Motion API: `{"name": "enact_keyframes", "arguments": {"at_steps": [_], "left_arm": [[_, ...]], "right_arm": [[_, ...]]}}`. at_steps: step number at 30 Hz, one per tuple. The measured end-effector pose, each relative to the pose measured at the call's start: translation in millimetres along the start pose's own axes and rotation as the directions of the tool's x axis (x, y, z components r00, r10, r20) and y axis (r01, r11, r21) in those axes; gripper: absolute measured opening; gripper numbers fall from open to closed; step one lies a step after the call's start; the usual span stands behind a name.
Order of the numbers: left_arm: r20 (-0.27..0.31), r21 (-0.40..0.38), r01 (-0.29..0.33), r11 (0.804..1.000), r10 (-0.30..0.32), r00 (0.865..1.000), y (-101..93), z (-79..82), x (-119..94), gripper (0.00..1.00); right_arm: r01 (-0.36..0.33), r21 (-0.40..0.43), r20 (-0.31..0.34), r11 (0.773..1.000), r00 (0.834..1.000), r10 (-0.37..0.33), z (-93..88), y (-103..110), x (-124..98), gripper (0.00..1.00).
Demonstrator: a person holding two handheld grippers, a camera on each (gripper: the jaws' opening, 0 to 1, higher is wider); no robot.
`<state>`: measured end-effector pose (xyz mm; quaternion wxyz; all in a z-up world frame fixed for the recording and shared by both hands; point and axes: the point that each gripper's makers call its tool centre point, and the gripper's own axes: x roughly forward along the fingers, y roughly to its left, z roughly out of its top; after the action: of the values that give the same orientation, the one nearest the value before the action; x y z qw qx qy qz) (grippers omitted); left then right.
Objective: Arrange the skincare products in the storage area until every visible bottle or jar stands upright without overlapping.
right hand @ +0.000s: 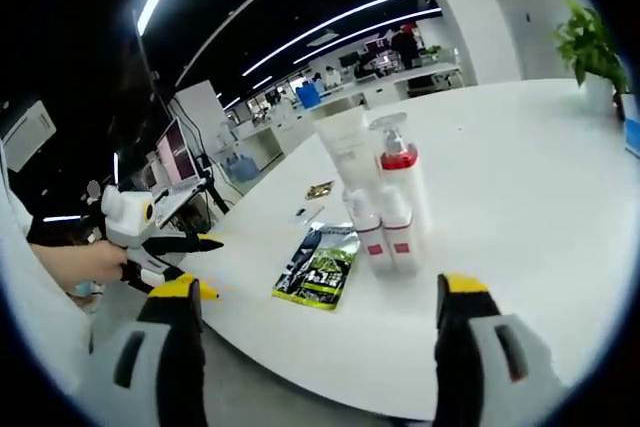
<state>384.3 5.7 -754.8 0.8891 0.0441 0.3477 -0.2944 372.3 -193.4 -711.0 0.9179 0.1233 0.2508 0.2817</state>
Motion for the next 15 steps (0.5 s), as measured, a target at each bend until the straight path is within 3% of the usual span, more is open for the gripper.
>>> {"name": "enact_keyframes", "arguments": {"at_steps": [10,15], "left_arm": [[0.059,-0.038,-0.016,0.999,0.018,0.998,5.2,2.5,-18,0.96],[0.056,-0.059,-0.036,0.998,0.039,0.998,11.5,-2.6,-23,0.97]], "right_arm": [[0.006,-0.011,-0.003,1.000,1.000,-0.006,-0.1,0,0,0.99],[0.008,-0.003,-0.001,1.000,1.000,-0.008,-0.2,-1,-1,1.00]]}}
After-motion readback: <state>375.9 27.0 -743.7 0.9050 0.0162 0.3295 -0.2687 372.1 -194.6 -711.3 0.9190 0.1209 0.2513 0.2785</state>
